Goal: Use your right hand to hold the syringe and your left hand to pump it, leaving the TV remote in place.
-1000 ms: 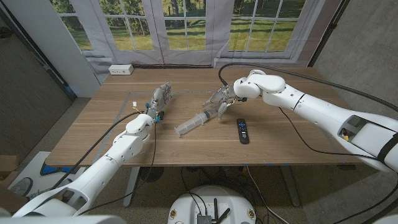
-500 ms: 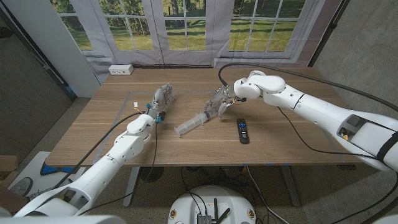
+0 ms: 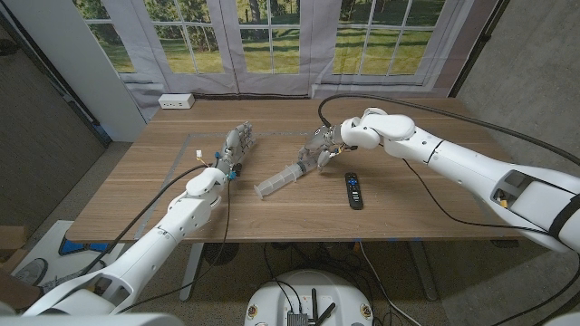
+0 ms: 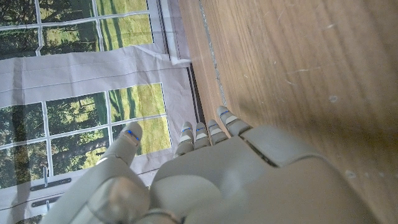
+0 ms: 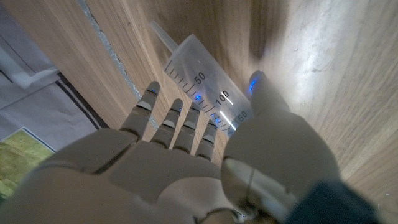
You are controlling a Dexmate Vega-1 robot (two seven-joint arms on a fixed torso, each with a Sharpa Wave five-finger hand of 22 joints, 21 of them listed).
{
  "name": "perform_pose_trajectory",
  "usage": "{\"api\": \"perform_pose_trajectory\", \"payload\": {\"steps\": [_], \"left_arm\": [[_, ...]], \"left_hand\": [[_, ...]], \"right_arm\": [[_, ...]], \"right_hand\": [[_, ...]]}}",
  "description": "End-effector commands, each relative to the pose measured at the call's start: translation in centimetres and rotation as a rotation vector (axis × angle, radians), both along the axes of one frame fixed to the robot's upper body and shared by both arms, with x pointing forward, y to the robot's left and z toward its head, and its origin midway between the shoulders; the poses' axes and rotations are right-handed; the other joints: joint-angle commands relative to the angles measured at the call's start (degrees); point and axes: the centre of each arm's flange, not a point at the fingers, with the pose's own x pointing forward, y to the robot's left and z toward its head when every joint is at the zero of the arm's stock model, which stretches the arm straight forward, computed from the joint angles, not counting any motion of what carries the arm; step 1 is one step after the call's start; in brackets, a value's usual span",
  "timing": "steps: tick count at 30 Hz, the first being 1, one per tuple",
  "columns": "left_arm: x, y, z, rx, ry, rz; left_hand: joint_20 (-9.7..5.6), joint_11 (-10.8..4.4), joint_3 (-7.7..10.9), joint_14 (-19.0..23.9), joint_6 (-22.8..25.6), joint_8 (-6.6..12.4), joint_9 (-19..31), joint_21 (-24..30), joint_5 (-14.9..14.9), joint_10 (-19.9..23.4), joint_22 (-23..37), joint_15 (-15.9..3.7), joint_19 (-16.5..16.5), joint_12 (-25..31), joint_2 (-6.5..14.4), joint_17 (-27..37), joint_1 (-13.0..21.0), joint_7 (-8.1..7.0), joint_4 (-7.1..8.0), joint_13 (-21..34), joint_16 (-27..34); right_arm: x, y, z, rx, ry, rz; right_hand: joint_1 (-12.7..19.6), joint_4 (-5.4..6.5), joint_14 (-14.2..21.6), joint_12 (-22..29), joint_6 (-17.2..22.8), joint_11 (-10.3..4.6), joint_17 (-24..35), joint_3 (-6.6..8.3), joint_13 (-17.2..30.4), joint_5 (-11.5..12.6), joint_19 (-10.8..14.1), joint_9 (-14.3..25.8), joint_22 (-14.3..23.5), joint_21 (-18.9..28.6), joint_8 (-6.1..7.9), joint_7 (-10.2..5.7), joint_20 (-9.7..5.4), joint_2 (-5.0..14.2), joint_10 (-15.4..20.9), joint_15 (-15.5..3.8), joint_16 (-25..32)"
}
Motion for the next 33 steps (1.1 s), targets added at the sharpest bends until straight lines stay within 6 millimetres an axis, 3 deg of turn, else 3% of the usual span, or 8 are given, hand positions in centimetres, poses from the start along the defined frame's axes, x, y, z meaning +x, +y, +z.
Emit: {"api": "perform_pose_trajectory", "payload": {"steps": [1,12,17,24,33], "left_arm": [[-0.2,-0.2,-0.1,-0.007,-0.006,-0.005],[-0.4,-0.6,-0.2,-0.011,-0.009,-0.015],[-0.6,-0.5,-0.3,-0.012,-0.008,-0.011],[-0.7,-0.5,-0.3,-0.012,-0.009,-0.017],[-0.4,-0.6,0.1,0.002,-0.013,-0.032]], "left_hand": [[-0.51,0.09,0.25,0.0,0.6,0.31,0.1,0.3,0.4,0.6,0.3,0.04,0.7,0.3,4.0,0.2,-0.8,-0.14,0.31,0.2,0.1],[-0.40,0.03,0.32,0.1,0.7,0.28,0.2,0.4,0.4,0.8,0.3,0.04,1.1,0.3,3.9,0.2,-1.0,-0.23,0.50,0.2,0.1],[-0.33,0.07,0.38,0.1,0.7,0.28,0.2,0.4,0.4,0.8,0.3,0.04,1.2,0.3,3.9,0.2,-1.1,-0.17,0.56,0.2,0.1],[-0.33,0.05,0.45,0.1,0.7,0.25,0.2,0.4,0.4,0.8,0.3,0.07,1.2,0.3,3.9,0.2,-1.2,-0.17,0.62,0.2,0.1],[-0.36,0.03,0.56,0.1,0.7,0.23,0.2,0.4,0.4,0.8,0.3,0.01,1.2,0.3,3.8,0.1,-1.2,-0.21,0.63,0.2,0.1]], "right_arm": [[0.1,0.2,-0.4,0.025,-0.042,0.031],[0.0,0.0,-0.1,0.066,-0.082,0.068],[0.0,0.0,0.2,0.080,-0.099,0.082],[0.1,-0.2,0.6,0.107,-0.105,0.098],[-0.3,-0.7,1.3,0.134,-0.098,0.090]], "right_hand": [[1.1,0.33,1.9,1.0,3.9,-1.41,0.6,0.08,0.4,-0.1,0.7,0.4,0.1,-0.1,1.78,0.06,-0.74,0.06,3.7,-2.46,1.5],[2.6,0.62,6.7,2.1,13.8,-5.10,1.7,-1.33,0.6,0.0,2.8,0.2,0.1,-0.1,5.65,-0.08,-3.47,0.57,12.3,-7.40,5.4],[3.6,0.63,8.2,1.7,18.8,-5.39,2.2,-2.34,-0.2,0.1,3.9,-0.3,0.1,-0.1,7.09,-0.12,-4.83,1.04,17.4,-8.62,7.5],[5.1,0.70,9.8,0.7,24.1,-5.51,2.1,-3.08,-1.5,0.3,4.7,-0.9,0.0,-0.2,8.16,-0.10,-6.56,2.54,21.3,-8.83,9.2],[6.3,0.68,11.7,0.3,25.6,-5.35,1.7,-3.11,-2.3,0.5,5.7,-1.3,-0.1,-0.2,7.91,-0.17,-7.92,3.77,23.5,-9.36,10.1]]}}
